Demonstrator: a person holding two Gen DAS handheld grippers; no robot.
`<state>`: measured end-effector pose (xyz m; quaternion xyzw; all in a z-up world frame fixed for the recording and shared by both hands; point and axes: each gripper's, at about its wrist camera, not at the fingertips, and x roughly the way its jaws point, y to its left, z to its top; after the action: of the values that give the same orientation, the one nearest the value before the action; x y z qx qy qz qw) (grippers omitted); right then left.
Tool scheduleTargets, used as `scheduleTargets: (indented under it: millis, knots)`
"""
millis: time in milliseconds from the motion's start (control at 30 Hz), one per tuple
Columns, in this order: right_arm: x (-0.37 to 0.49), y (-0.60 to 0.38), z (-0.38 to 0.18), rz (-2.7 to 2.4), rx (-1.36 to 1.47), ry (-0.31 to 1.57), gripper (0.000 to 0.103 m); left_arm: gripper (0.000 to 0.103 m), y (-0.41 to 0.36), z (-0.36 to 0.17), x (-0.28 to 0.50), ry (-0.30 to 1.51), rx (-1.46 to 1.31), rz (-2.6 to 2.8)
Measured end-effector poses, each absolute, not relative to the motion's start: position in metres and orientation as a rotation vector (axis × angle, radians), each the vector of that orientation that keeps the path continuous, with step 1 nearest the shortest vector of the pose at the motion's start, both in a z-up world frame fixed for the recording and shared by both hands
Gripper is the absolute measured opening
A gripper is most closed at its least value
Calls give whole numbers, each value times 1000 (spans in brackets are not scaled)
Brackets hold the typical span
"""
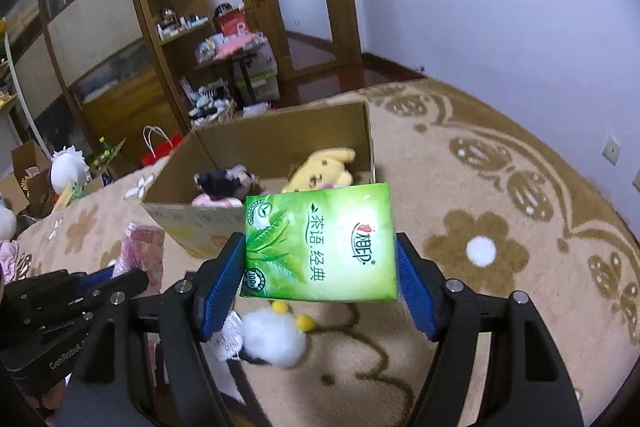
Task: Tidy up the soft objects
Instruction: 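Lift the towel roll and green tissue pack and carry both over the box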
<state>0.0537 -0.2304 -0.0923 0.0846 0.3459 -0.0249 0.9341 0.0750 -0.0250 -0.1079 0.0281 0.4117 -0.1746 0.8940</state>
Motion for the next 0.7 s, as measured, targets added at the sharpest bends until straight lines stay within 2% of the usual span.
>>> scheduleTargets:
  millis: [700]
  knots:
    - [79,-230,-67,-73,146,592,76,15,-27,-39,114,557,69,-279]
